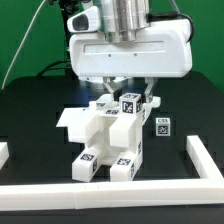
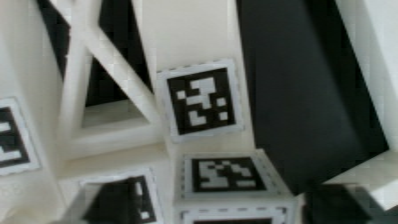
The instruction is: Assemble chair
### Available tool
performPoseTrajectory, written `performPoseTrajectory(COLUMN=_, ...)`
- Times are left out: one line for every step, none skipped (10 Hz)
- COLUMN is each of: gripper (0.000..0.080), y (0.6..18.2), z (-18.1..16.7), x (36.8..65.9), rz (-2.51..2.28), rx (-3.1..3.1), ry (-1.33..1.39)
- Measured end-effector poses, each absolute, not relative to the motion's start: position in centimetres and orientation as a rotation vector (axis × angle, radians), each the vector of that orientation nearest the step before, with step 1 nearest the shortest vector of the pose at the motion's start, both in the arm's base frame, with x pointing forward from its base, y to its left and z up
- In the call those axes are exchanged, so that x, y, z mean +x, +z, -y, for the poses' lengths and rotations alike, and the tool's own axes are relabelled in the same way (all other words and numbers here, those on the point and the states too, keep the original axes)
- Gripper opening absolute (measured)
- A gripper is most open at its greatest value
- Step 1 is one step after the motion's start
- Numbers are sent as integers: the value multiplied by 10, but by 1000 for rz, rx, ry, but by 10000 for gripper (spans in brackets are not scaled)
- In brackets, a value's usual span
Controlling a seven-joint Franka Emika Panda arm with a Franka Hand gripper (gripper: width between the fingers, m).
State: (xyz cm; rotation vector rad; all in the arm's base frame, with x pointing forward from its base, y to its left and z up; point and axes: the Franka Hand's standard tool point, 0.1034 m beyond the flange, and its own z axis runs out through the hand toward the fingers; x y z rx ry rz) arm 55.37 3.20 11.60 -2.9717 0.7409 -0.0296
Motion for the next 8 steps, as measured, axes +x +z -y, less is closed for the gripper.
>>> performPoseTrajectory(gripper=578, y=117, z=-31, x=554, rz=-414, rx=-3058, ry=-34)
performPoseTrajectory(gripper=635, y=118, z=-32, x=557, rz=-180, rx=-3085, ry=-31)
performPoseTrajectory(gripper=635, y=119, z=-32, x=558, rz=48, rx=-3095, ry=-20)
performPoseTrajectory(gripper=647, y=119, z=-32, x=557, rz=218, rx=-3090, ry=-23)
performPoseTrajectory(gripper=649, y=119, z=-32, x=556, rz=284, rx=-3085, ry=-27)
performPoseTrajectory(gripper=649, y=118, z=-31, x=556, rz=335, rx=-3081, ry=-26)
performPoseTrajectory(gripper=649, y=118, z=-31, x=556, rz=454, rx=-3068, ry=-28)
performPoseTrajectory(gripper=649, y=117, z=-30, x=557, rz=599, rx=-3045, ry=-31)
